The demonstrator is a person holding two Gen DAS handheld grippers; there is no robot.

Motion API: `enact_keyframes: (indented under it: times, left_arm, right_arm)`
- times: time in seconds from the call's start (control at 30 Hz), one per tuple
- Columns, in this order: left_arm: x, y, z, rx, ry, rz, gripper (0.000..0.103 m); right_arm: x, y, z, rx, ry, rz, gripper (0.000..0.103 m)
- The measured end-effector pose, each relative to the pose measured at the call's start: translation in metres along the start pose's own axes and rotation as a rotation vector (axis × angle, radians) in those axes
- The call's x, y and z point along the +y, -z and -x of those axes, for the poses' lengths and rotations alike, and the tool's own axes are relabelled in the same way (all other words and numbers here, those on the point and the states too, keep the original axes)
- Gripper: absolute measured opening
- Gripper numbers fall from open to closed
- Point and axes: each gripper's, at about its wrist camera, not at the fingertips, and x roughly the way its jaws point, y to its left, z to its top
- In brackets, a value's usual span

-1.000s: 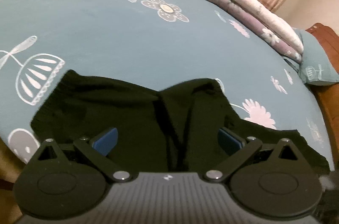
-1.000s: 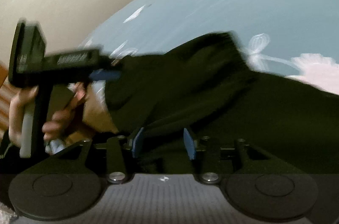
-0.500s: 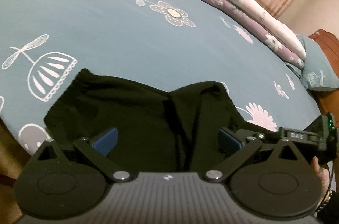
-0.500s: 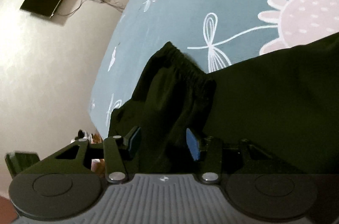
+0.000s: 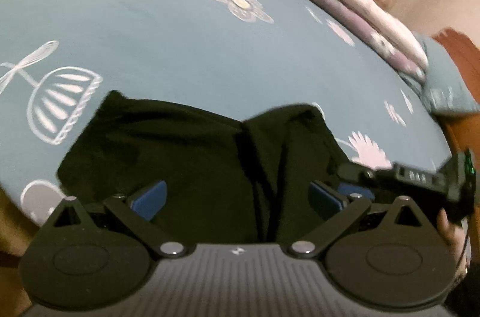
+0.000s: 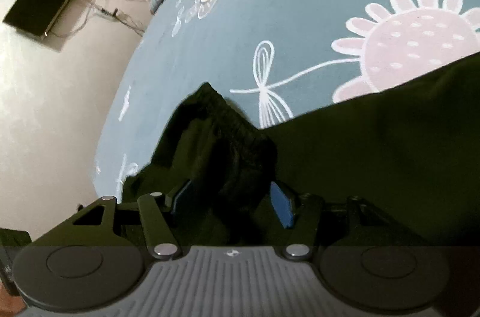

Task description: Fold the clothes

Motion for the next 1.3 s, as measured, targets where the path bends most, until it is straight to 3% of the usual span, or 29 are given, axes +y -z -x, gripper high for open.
enact_keyframes:
  times: [0.03,0.13,0.3,0.5,0.8,0.93,0.97,1.17,1.3]
  left_arm:
    - [0.001,-0.004,-0.003,0.016,0.015,-0.004,0.101]
    - [0.005,-0.013,-0.007,0.032,0.022,-0.002,0.101]
    - [0.007,-0.025,-0.011,0.035,0.007,-0.033,0.101]
    - [0.016,-0.039,-0.021,0.057,-0.018,-0.028,0.101]
    - [0.042,-0.054,-0.002,0.001,-0.027,0.03,0.101]
    - [0.049,-0.056,0.002,0.005,-0.017,0.038,0.101]
    - [0.051,-0.056,0.003,0.006,-0.014,0.04,0.101]
    - [0.059,-0.057,-0.011,0.054,0.044,0.044,0.101]
    - [0.069,-0.056,-0.016,0.067,0.026,0.068,0.1]
  right_arm:
    - [0.002,0.0,-0.002,-0.001,-0.004,0.009,0.057]
    - [0.007,0.001,-0.006,0.011,0.006,0.047,0.017]
    - [0.03,0.005,-0.002,0.012,-0.072,0.12,0.011]
    - [0.074,0.005,-0.006,0.048,-0.175,0.221,0.011]
    - [0.122,0.022,-0.058,0.186,-0.222,0.316,0.012]
    - [0.141,0.033,-0.089,0.277,-0.267,0.358,0.02]
    - [0.143,0.036,-0.094,0.299,-0.271,0.361,0.028]
    - [0.136,0.044,-0.046,0.245,-0.235,0.437,0.047]
    - [0.112,0.041,0.007,0.159,-0.149,0.45,0.05]
